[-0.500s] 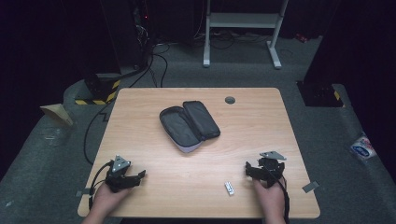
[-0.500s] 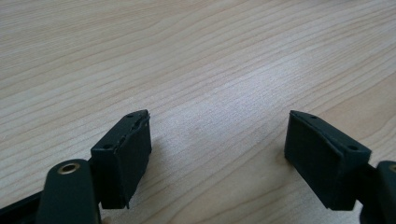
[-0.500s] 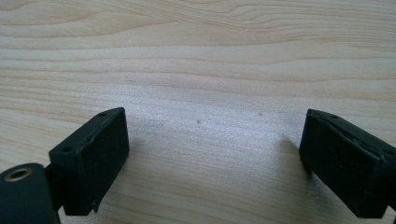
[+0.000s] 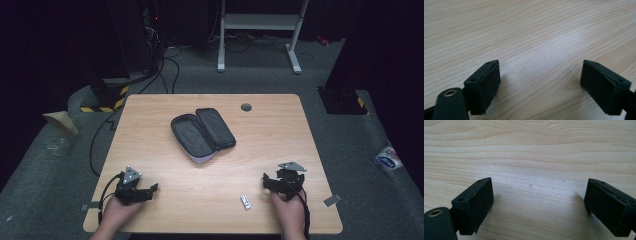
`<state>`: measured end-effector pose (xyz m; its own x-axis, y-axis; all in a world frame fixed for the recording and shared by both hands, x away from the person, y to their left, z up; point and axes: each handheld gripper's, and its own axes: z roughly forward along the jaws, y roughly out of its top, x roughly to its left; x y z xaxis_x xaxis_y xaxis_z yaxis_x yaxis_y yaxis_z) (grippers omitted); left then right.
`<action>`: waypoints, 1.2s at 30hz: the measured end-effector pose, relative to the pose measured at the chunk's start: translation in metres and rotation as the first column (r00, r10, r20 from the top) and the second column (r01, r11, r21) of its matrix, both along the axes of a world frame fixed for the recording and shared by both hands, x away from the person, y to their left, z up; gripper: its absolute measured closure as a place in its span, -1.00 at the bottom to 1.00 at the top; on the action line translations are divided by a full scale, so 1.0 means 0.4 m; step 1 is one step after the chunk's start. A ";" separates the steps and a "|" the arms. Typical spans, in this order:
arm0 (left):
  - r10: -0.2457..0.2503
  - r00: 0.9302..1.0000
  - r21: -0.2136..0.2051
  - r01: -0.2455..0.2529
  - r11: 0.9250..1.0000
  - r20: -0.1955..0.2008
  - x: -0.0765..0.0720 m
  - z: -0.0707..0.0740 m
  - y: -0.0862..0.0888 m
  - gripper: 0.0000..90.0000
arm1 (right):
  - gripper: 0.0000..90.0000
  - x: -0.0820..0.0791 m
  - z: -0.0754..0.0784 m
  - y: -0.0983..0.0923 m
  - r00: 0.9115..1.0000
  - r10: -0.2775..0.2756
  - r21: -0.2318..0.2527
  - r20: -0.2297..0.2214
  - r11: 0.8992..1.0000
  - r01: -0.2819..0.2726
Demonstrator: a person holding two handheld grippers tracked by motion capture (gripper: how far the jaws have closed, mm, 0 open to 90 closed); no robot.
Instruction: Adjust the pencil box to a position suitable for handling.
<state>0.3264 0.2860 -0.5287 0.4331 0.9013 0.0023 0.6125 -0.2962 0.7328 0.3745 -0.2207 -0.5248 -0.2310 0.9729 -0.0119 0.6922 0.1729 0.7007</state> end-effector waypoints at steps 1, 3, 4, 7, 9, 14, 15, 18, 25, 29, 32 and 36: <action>-0.007 1.000 -0.004 0.007 1.000 -0.021 0.003 0.004 -0.001 -0.65 | -0.77 0.000 0.000 0.000 1.000 0.006 -0.001 0.004 1.000 -0.006; -0.018 0.999 -0.030 0.016 0.999 -0.037 0.007 0.009 0.001 -0.63 | -0.76 0.000 0.000 0.000 1.000 0.006 -0.001 0.005 1.000 -0.006; -0.018 0.999 -0.030 0.016 0.999 -0.037 0.007 0.009 0.001 -0.63 | -0.76 0.000 0.000 0.000 1.000 0.006 -0.001 0.005 1.000 -0.006; -0.017 0.999 -0.041 0.015 0.999 -0.031 0.010 0.011 -0.001 -0.62 | -0.76 0.000 0.000 -0.001 1.000 0.009 -0.001 0.005 1.000 -0.009; -0.017 1.000 -0.044 0.016 0.999 -0.024 0.011 0.014 -0.001 -0.62 | -0.76 -0.001 0.001 -0.001 1.000 0.010 0.001 0.002 1.000 -0.010; -0.026 1.000 -0.105 0.024 0.994 -0.016 0.017 0.022 0.002 -0.56 | -0.66 -0.010 0.001 -0.005 1.000 0.020 0.001 0.015 1.000 -0.020; -0.028 0.999 -0.108 0.026 0.994 -0.018 0.018 0.024 0.001 -0.56 | -0.66 -0.013 0.002 -0.004 1.000 0.017 0.001 0.013 1.000 -0.017; -0.030 1.000 -0.113 0.029 0.993 -0.009 0.021 0.029 -0.004 -0.56 | -0.65 -0.015 0.002 -0.002 1.000 0.012 0.004 0.013 1.000 -0.012; -0.062 0.998 -0.093 0.062 0.994 0.006 0.025 0.033 -0.033 -0.56 | -0.65 -0.015 0.001 -0.004 1.000 0.016 0.001 0.017 1.000 -0.016; -0.074 0.997 -0.093 0.074 0.993 0.008 0.028 0.034 -0.042 -0.55 | -0.65 -0.015 0.001 -0.003 1.000 0.013 0.003 0.015 1.000 -0.013; -0.080 0.997 -0.091 0.082 0.993 0.023 0.033 0.037 -0.054 -0.53 | -0.65 -0.015 0.001 -0.003 1.000 0.013 0.003 0.015 1.000 -0.013; -0.084 0.996 -0.091 0.087 0.992 0.032 0.038 0.040 -0.071 -0.49 | -0.64 -0.015 0.001 -0.004 1.000 0.018 0.000 0.019 1.000 -0.018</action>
<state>0.3416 0.2576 -0.5126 0.5093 0.8581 -0.0655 0.5664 -0.2770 0.7762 0.3684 -0.2222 -0.5244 -0.2480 0.9686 -0.0162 0.6753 0.1848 0.7140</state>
